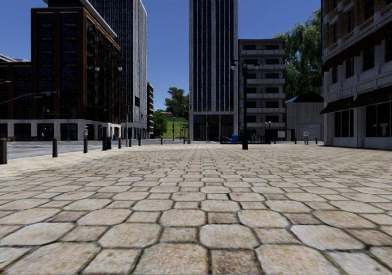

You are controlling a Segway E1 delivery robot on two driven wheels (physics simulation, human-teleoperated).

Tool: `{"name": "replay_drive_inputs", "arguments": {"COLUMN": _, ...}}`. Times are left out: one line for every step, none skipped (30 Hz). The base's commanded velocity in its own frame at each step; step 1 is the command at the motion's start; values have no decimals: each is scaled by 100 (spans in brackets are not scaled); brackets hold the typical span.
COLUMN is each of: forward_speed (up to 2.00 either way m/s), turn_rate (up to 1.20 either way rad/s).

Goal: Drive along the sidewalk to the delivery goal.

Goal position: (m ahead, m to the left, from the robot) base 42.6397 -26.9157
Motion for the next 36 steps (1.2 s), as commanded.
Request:
{"name": "replay_drive_inputs", "arguments": {"forward_speed": 200, "turn_rate": 0}}
{"name": "replay_drive_inputs", "arguments": {"forward_speed": 200, "turn_rate": 0}}
{"name": "replay_drive_inputs", "arguments": {"forward_speed": 200, "turn_rate": 0}}
{"name": "replay_drive_inputs", "arguments": {"forward_speed": 200, "turn_rate": 0}}
{"name": "replay_drive_inputs", "arguments": {"forward_speed": 200, "turn_rate": 0}}
{"name": "replay_drive_inputs", "arguments": {"forward_speed": 200, "turn_rate": 0}}
{"name": "replay_drive_inputs", "arguments": {"forward_speed": 200, "turn_rate": 0}}
{"name": "replay_drive_inputs", "arguments": {"forward_speed": 200, "turn_rate": 0}}
{"name": "replay_drive_inputs", "arguments": {"forward_speed": 200, "turn_rate": 0}}
{"name": "replay_drive_inputs", "arguments": {"forward_speed": 200, "turn_rate": 0}}
{"name": "replay_drive_inputs", "arguments": {"forward_speed": 200, "turn_rate": 0}}
{"name": "replay_drive_inputs", "arguments": {"forward_speed": 200, "turn_rate": 0}}
{"name": "replay_drive_inputs", "arguments": {"forward_speed": 200, "turn_rate": 0}}
{"name": "replay_drive_inputs", "arguments": {"forward_speed": 200, "turn_rate": 0}}
{"name": "replay_drive_inputs", "arguments": {"forward_speed": 200, "turn_rate": 0}}
{"name": "replay_drive_inputs", "arguments": {"forward_speed": 200, "turn_rate": 0}}
{"name": "replay_drive_inputs", "arguments": {"forward_speed": 200, "turn_rate": 0}}
{"name": "replay_drive_inputs", "arguments": {"forward_speed": 200, "turn_rate": 0}}
{"name": "replay_drive_inputs", "arguments": {"forward_speed": 200, "turn_rate": 0}}
{"name": "replay_drive_inputs", "arguments": {"forward_speed": 200, "turn_rate": 0}}
{"name": "replay_drive_inputs", "arguments": {"forward_speed": 200, "turn_rate": 0}}
{"name": "replay_drive_inputs", "arguments": {"forward_speed": 200, "turn_rate": 0}}
{"name": "replay_drive_inputs", "arguments": {"forward_speed": 200, "turn_rate": 0}}
{"name": "replay_drive_inputs", "arguments": {"forward_speed": 200, "turn_rate": 0}}
{"name": "replay_drive_inputs", "arguments": {"forward_speed": 200, "turn_rate": 0}}
{"name": "replay_drive_inputs", "arguments": {"forward_speed": 200, "turn_rate": 0}}
{"name": "replay_drive_inputs", "arguments": {"forward_speed": 200, "turn_rate": 0}}
{"name": "replay_drive_inputs", "arguments": {"forward_speed": 200, "turn_rate": 0}}
{"name": "replay_drive_inputs", "arguments": {"forward_speed": 200, "turn_rate": 0}}
{"name": "replay_drive_inputs", "arguments": {"forward_speed": 200, "turn_rate": 0}}
{"name": "replay_drive_inputs", "arguments": {"forward_speed": 200, "turn_rate": 0}}
{"name": "replay_drive_inputs", "arguments": {"forward_speed": 200, "turn_rate": 0}}
{"name": "replay_drive_inputs", "arguments": {"forward_speed": 200, "turn_rate": 0}}
{"name": "replay_drive_inputs", "arguments": {"forward_speed": 200, "turn_rate": 0}}
{"name": "replay_drive_inputs", "arguments": {"forward_speed": 200, "turn_rate": 0}}
{"name": "replay_drive_inputs", "arguments": {"forward_speed": 200, "turn_rate": 0}}
